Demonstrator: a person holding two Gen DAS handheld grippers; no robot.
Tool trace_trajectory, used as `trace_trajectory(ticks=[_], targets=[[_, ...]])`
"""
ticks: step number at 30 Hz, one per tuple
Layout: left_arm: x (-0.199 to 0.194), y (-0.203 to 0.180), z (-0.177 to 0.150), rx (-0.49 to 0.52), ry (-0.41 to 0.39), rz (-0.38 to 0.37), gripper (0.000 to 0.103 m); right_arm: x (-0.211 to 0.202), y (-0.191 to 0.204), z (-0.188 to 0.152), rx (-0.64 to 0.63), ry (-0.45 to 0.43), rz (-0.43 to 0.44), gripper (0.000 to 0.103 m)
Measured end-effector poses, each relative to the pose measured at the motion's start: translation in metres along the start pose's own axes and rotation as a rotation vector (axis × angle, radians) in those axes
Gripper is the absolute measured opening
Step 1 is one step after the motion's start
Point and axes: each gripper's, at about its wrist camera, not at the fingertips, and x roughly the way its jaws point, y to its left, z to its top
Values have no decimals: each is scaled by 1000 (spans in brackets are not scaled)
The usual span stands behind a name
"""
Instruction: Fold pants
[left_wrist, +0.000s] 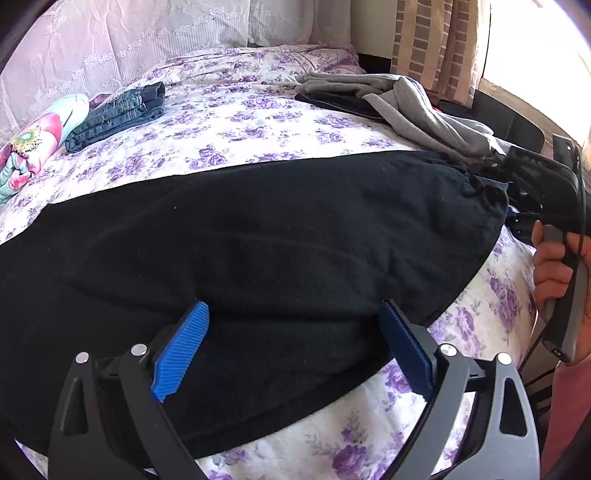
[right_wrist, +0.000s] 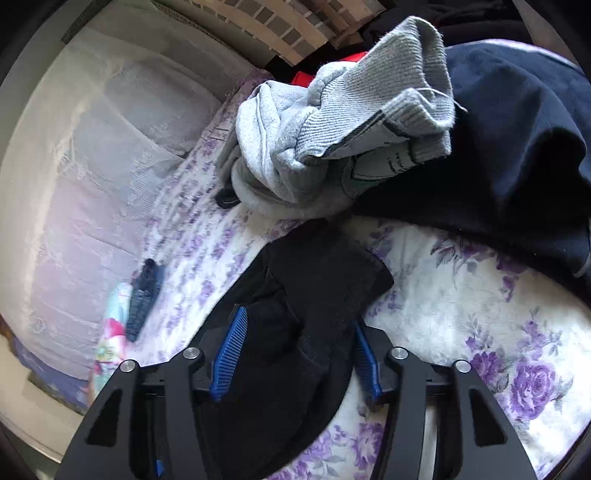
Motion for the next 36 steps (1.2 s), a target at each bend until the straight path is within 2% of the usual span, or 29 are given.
trace_trajectory(ticks=[1, 2, 5, 8, 10, 12, 14, 18, 23, 26, 29, 31, 32, 33, 34, 35, 36], targets=[[-1, -1, -1, 2, -5, 5, 92, 0, 3, -1, -23, -10, -27, 27], [-2, -1, -1, 4, -9, 7, 92, 2, 6, -3, -46, -11, -43, 21], [-3, 3, -1, -17, -17, -17, 92, -4, 14, -7, -86, -38, -70, 19], [-2, 4, -1, -20, -17, -27, 92, -18, 47, -14, -223, -105, -134, 19], [-3, 5, -1, -23, -17, -40, 93, -30, 83, -23, -376, -177, -188, 18], [-11, 17, 0, -64, -28, -96, 93, -39, 116, -35, -521, -233, -224, 18], [-36, 41, 3, -117, -88, -110, 93, -48, 155, -52, -692, -287, -233, 18], [-88, 98, 3, -158, -251, -9, 93, -53, 226, -108, -1058, -350, -215, 18], [-113, 183, -20, -304, -288, 68, 93, -24, 279, -198, -1475, -318, -200, 18], [-115, 213, -36, -366, -299, 85, 93, 0, 284, -259, -1704, -226, -173, 18], [-110, 232, -45, -428, -296, 49, 93, 16, 276, -300, -1865, -129, -163, 19], [-106, 235, -48, -428, -291, 23, 93, 24, 274, -308, -1914, -88, -185, 21], [-100, 235, -50, -419, -277, 36, 93, 22, 276, -306, -1907, -82, -184, 24], [-97, 234, -50, -416, -266, 43, 93, 17, 279, -300, -1877, -57, -161, 41], [-95, 233, -50, -416, -256, 42, 93, 11, 283, -294, -1837, -29, -129, 52], [-96, 233, -50, -414, -260, 27, 94, 3, 288, -287, -1776, 6, -72, 68], [-97, 234, -52, -415, -265, 14, 95, -7, 292, -280, -1710, 45, -7, 70]])
